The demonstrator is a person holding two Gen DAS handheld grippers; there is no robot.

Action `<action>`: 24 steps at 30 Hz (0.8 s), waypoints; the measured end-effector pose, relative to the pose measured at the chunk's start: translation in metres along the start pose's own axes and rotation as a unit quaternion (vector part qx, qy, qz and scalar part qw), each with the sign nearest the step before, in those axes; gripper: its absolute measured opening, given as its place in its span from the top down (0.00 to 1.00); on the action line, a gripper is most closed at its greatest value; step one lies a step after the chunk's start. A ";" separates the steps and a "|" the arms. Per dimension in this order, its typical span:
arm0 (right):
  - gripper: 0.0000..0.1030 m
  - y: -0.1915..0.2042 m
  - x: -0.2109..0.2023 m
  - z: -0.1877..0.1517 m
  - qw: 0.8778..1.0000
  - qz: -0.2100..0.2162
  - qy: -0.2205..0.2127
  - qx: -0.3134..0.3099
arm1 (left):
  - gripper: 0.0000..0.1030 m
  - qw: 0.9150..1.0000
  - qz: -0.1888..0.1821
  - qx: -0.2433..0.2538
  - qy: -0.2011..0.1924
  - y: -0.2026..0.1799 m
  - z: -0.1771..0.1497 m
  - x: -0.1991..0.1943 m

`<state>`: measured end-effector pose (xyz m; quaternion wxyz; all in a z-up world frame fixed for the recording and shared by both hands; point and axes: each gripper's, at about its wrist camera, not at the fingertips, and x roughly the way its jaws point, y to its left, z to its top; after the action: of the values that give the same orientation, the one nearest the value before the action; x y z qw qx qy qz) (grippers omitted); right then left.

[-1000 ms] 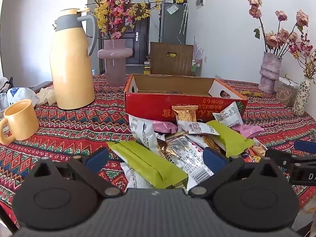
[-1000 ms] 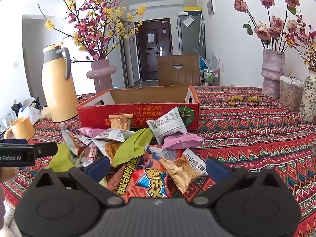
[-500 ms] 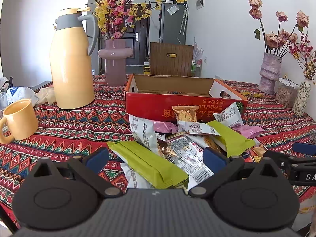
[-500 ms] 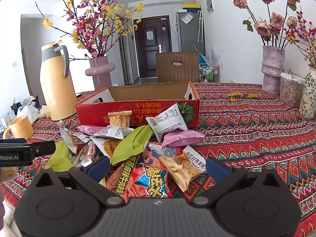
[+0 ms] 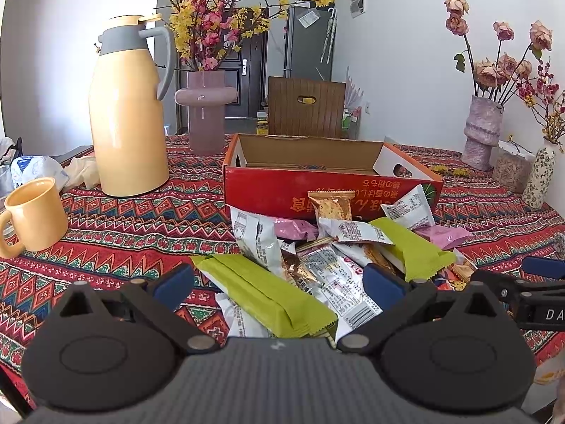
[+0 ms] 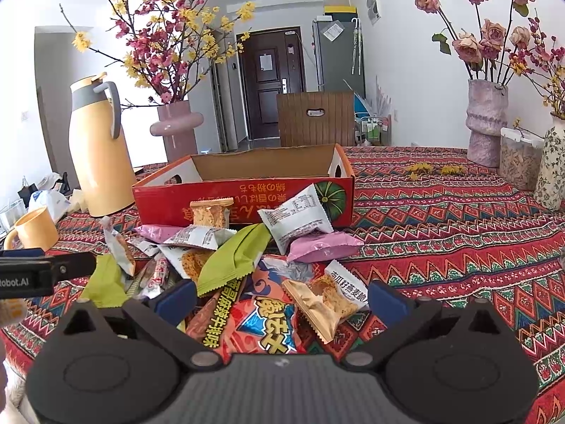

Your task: Organize snacks

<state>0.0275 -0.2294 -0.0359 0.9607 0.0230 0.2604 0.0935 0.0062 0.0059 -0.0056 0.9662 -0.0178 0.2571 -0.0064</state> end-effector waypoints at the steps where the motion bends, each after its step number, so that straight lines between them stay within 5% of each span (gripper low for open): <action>1: 0.00 0.000 0.001 0.000 1.000 0.000 0.000 0.000 | 0.00 1.000 0.000 0.000 0.000 0.000 0.000 0.000; 24: 0.00 -0.002 0.002 0.001 1.000 -0.004 0.003 0.006 | 0.00 1.000 -0.001 -0.002 -0.002 0.001 0.001 0.000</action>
<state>0.0299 -0.2310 -0.0359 0.9601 0.0270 0.2640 0.0881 0.0064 0.0067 -0.0046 0.9667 -0.0199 0.2552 -0.0069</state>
